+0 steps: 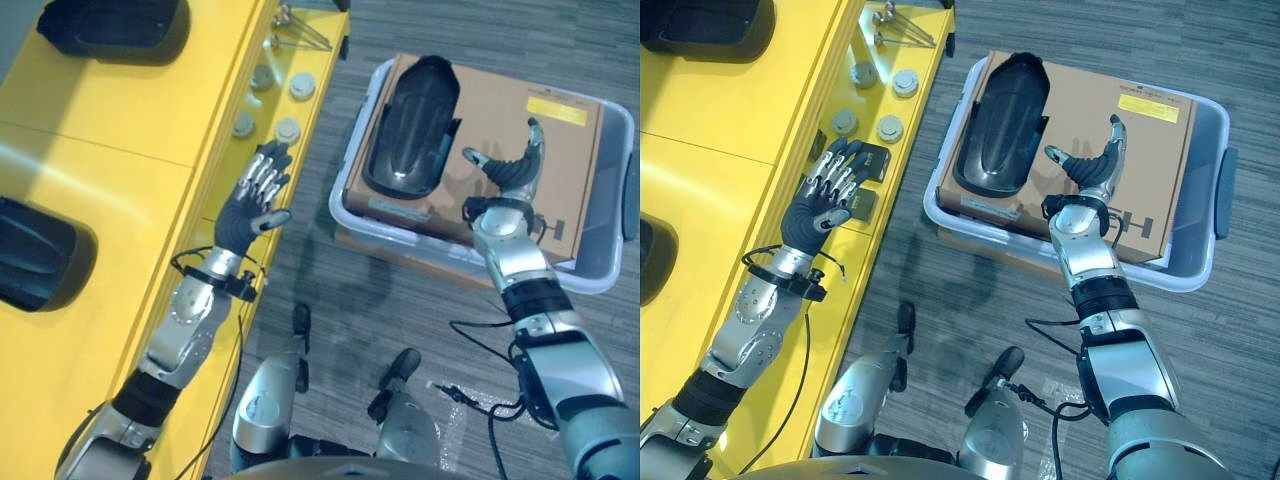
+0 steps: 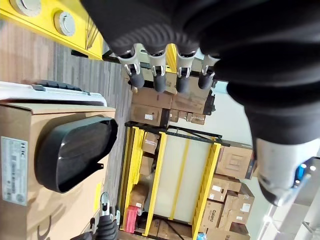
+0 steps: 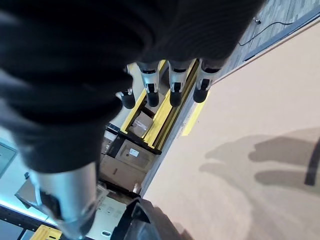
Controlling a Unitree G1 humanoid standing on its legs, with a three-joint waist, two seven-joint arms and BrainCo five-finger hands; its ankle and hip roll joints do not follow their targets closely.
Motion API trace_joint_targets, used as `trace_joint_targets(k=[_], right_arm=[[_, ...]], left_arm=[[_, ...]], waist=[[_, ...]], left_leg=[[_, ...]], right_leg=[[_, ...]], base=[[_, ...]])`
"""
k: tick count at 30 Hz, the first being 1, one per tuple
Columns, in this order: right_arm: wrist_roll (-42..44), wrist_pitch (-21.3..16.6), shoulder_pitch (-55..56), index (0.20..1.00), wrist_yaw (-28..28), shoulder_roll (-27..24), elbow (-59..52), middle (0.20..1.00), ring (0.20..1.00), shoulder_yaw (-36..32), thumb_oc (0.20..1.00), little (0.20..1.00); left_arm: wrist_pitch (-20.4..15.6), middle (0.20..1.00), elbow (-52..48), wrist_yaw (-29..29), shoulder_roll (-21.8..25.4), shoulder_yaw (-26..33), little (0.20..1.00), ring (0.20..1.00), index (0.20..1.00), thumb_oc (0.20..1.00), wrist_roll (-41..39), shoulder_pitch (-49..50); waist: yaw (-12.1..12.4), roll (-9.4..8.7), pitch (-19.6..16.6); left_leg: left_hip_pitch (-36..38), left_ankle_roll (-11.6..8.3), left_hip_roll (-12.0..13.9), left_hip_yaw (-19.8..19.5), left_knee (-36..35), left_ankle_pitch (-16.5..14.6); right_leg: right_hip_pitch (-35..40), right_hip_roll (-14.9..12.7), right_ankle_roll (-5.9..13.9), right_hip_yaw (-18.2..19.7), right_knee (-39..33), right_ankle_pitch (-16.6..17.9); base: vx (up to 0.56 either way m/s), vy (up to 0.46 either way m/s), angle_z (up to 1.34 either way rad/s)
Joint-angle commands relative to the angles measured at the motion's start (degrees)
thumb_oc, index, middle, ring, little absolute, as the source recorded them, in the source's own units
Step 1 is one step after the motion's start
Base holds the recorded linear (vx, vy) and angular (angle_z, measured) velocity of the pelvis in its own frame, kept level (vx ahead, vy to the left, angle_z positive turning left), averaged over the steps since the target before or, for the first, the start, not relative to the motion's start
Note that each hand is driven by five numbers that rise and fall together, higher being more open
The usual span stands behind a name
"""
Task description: Move parts from the plastic box to the shelf.
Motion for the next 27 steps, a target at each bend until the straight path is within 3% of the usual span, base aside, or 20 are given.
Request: trace_joint_targets(k=[1, 13, 17, 20, 27], right_arm=[[0.3, -0.6, -6.2, 1.000, -1.2, -3.6, -0.5, 1.000, 1.000, 3.3, 1.000, 1.000], [-0.1, 1.2, -8.8, 1.000, -0.5, -0.8, 5.0, 1.000, 1.000, 6.0, 1.000, 1.000], [-0.2, 2.9, -9.0, 1.000, -0.9, -0.7, 6.4, 1.000, 1.000, 6.4, 1.000, 1.000], [-1.5, 6.5, -8.5, 1.000, -3.1, -0.3, 8.7, 1.000, 1.000, 6.8, 1.000, 1.000], [-2.8, 7.8, -7.5, 1.000, -4.4, -1.1, 12.9, 1.000, 1.000, 7.0, 1.000, 1.000]], left_arm=[[-3.7, 1.000, -2.2, -1.4, 0.1, 0.2, 1.000, 1.000, 1.000, 1.000, 1.0, -2.5], [-4.5, 1.000, -0.7, -1.6, -0.6, -0.9, 1.000, 1.000, 1.000, 1.000, 1.1, -4.7], [-4.7, 1.000, -0.6, -1.9, -0.4, -1.1, 1.000, 1.000, 1.000, 1.000, 1.0, -4.9], [-4.3, 1.000, -0.6, -2.6, -0.5, -1.0, 1.000, 1.000, 1.000, 1.000, 1.0, -5.2], [-4.7, 1.000, -0.3, -3.0, -0.4, -1.2, 1.000, 1.000, 1.000, 1.000, 0.6, -5.1]], waist=[[1.8, 0.14, 0.4], [3.4, 0.30, 0.4], [3.7, 0.17, 0.4], [3.9, -0.19, 0.4], [4.0, -0.34, 0.4]], left_leg=[[-1.8, -0.89, -1.6, -4.7, 4.4, -7.0], [-4.4, -0.28, -2.3, -5.7, 4.1, -6.5], [-5.6, -0.09, -2.5, -5.9, 4.8, -6.7], [-6.4, 0.10, -2.6, -6.0, 5.4, -7.0], [-7.0, 0.21, -2.7, -6.0, 5.8, -7.1]], right_leg=[[-3.1, 0.4, 0.98, 1.4, 8.2, -8.7], [-5.9, -0.5, 1.93, 1.1, 8.9, -8.1], [-7.1, -0.8, 2.12, 1.1, 9.5, -8.0], [-7.9, -0.9, 2.19, 1.3, 10.1, -7.9], [-8.5, -1.1, 2.36, 1.6, 10.4, -7.6]], base=[[0.07, -0.020, 0.13], [0.00, 0.016, 0.05], [0.00, 0.010, 0.07], [0.00, 0.001, 0.09], [0.00, 0.004, 0.02]])
